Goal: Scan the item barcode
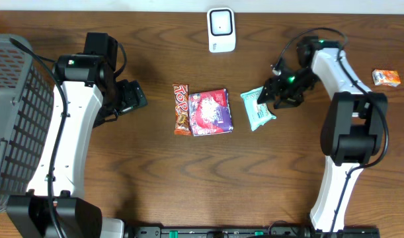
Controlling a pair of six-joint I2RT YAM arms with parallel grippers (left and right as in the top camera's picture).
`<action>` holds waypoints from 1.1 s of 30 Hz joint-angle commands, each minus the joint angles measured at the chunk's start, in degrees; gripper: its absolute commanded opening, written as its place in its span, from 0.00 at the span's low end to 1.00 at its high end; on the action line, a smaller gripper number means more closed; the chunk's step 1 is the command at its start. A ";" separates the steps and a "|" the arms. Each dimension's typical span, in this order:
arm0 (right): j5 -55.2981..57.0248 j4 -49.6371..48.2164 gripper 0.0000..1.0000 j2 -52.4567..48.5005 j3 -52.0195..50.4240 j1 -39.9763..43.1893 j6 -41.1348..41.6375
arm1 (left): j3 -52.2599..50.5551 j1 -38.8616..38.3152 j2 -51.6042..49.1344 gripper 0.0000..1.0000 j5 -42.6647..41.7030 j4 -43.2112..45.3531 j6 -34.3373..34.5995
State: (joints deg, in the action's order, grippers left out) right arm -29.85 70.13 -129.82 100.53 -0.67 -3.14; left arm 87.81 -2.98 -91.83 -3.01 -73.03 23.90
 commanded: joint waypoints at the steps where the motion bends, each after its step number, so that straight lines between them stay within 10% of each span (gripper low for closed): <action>1: 2.93 -2.71 0.66 -0.28 -3.96 -1.81 2.40 | -0.11 0.13 -0.28 0.98 0.68 -0.04 -0.76; 4: 2.27 -5.97 0.52 -0.28 -7.21 -3.30 3.54 | -0.11 0.13 -0.28 0.98 0.68 -0.04 -0.76; 8: 2.10 -7.78 0.02 -0.28 -8.74 -5.18 5.92 | -0.11 0.13 -0.28 0.98 0.68 -0.04 -0.76; 19: -5.68 -14.49 0.01 -0.24 2.23 -6.95 19.19 | -0.11 0.13 -0.28 0.98 0.68 -0.04 -0.74; 33: -2.14 -65.33 0.01 -0.31 4.79 -12.17 53.83 | -0.11 0.13 -0.28 0.98 0.68 -0.04 -0.76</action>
State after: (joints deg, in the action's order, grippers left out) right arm -34.37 8.45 -130.04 104.27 -10.37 42.24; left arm 87.81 -2.98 -91.83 -2.98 -73.01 23.90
